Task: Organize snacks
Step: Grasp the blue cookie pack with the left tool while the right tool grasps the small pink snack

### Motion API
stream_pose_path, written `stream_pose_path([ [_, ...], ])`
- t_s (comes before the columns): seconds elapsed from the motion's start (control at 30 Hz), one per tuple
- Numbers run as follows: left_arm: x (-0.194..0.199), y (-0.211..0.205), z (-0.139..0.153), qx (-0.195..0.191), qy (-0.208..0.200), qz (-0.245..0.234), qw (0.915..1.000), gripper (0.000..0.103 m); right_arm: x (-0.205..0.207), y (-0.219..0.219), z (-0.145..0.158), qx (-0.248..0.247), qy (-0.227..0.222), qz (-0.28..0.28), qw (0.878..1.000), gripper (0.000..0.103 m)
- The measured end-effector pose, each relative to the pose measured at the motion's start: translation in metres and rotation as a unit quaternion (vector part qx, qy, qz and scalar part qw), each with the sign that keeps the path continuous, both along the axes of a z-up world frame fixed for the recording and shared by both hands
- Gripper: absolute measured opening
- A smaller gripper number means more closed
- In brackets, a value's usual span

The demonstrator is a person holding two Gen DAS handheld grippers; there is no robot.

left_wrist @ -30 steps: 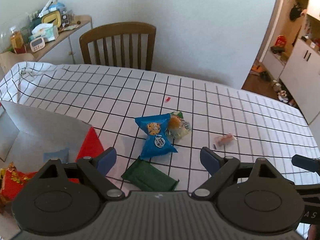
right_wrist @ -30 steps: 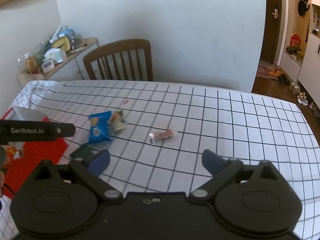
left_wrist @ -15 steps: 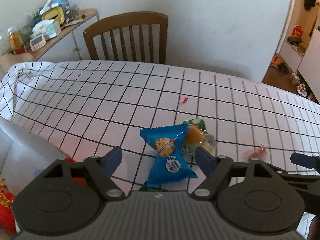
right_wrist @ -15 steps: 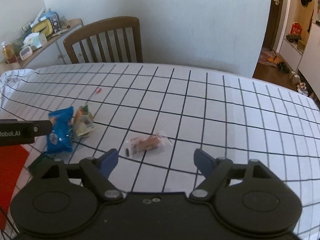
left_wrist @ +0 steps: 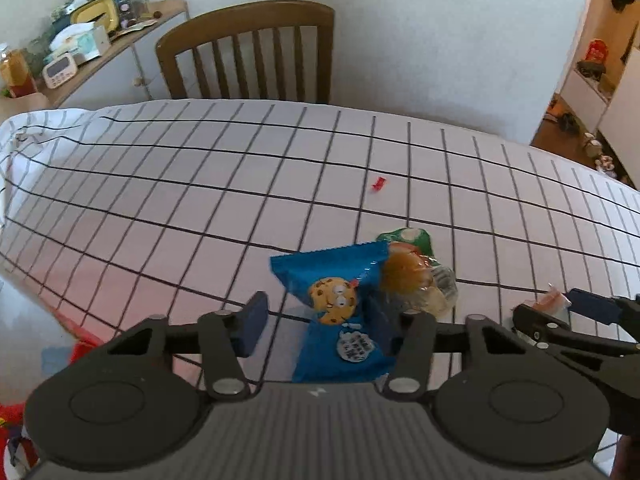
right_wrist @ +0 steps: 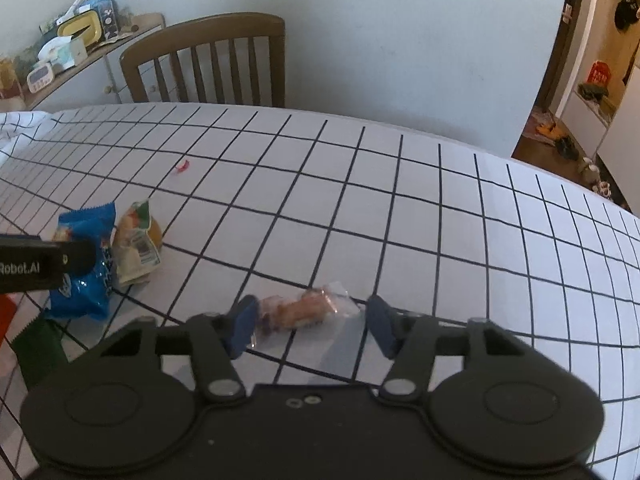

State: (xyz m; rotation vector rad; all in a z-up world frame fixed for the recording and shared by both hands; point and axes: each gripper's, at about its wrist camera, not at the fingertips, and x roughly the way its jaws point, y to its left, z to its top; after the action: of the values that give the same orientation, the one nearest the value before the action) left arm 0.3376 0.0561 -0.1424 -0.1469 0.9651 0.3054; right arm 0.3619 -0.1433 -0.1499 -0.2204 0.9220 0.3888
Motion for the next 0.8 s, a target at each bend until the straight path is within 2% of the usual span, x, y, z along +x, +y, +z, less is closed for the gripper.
stream_pose_path([
  [0.03, 0.0, 0.0, 0.0, -0.004, -0.002, -0.002, 1.0, 0.038, -0.001, 0.0, 0.0, 0.002, -0.002, 0.002, 1.0, 0.052],
  [0.07, -0.001, 0.0, 0.0, -0.006, -0.005, -0.005, 1.0, 0.035, -0.003, -0.001, 0.001, 0.002, -0.004, 0.004, 1.0, 0.046],
  [0.13, -0.002, -0.002, 0.0, -0.005, -0.006, -0.012, 0.9999, 0.032, -0.003, -0.003, 0.003, 0.004, -0.004, 0.003, 1.0, 0.043],
  [0.17, -0.003, -0.003, 0.0, -0.005, -0.008, -0.015, 0.9998, 0.031, -0.003, -0.004, 0.003, 0.008, -0.002, 0.003, 1.0, 0.033],
  [0.23, -0.006, -0.005, 0.0, -0.009, -0.009, -0.018, 0.9998, 0.025, -0.006, -0.005, 0.004, 0.008, -0.004, 0.005, 1.0, 0.03],
  [0.37, -0.015, -0.007, 0.002, -0.015, -0.009, -0.021, 0.9996, 0.024, -0.016, -0.011, 0.006, 0.009, -0.007, 0.007, 1.0, 0.023],
  [0.43, -0.021, -0.009, 0.004, -0.017, -0.012, -0.024, 0.9995, 0.024, -0.021, -0.016, 0.009, 0.016, -0.002, 0.005, 1.0, 0.007],
  [0.8, -0.071, -0.024, 0.034, -0.039, -0.023, -0.038, 0.9983, 0.024, -0.067, -0.041, 0.044, 0.049, -0.006, 0.014, 0.999, 0.008],
])
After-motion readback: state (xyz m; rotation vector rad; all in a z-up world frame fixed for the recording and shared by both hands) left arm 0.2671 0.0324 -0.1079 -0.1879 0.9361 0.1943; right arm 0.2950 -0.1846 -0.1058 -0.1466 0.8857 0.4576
